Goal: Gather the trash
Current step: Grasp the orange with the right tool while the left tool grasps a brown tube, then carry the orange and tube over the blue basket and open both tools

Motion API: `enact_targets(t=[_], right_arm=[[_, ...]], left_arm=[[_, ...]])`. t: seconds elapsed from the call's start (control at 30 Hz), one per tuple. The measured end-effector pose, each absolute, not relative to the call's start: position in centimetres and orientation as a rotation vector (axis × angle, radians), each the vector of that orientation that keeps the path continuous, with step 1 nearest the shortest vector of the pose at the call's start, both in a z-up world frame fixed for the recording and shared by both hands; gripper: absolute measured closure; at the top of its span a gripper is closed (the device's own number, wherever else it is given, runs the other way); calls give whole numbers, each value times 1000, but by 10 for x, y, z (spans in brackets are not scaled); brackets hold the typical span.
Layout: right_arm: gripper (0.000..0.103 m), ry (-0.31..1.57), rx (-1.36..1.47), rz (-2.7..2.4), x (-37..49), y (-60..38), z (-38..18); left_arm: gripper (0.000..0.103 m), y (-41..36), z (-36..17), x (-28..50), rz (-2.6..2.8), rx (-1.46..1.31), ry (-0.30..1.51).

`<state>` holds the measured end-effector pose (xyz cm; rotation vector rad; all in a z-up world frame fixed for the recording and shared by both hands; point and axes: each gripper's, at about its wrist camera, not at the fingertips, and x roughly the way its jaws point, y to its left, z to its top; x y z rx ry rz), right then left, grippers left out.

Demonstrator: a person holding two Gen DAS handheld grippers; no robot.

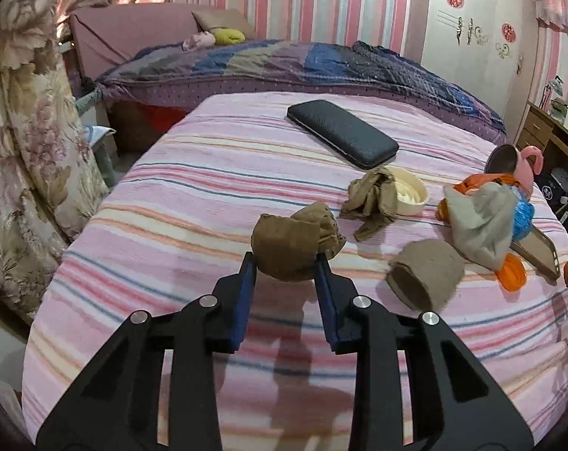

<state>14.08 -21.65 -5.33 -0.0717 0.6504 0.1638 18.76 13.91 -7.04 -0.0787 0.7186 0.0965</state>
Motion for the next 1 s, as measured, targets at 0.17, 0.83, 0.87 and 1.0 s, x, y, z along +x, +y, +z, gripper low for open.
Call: enact_targets(t=[0.17,0.83,0.87,1.0], right_arm=[[66,637,-66,151,133,-228,-53],[66,561,-48,60,99,-291,-40],[66,555,-47,45,97,-298,-38],[66,535,-29,-4,88,-325,-32]], left_arm=[[73,121,-65,154,110,-42,677],[73,18,-49,113,2,-54,597],[73,12,-49,114,-9,-53,598],[73,-16,-48,121,-55,-29,601]])
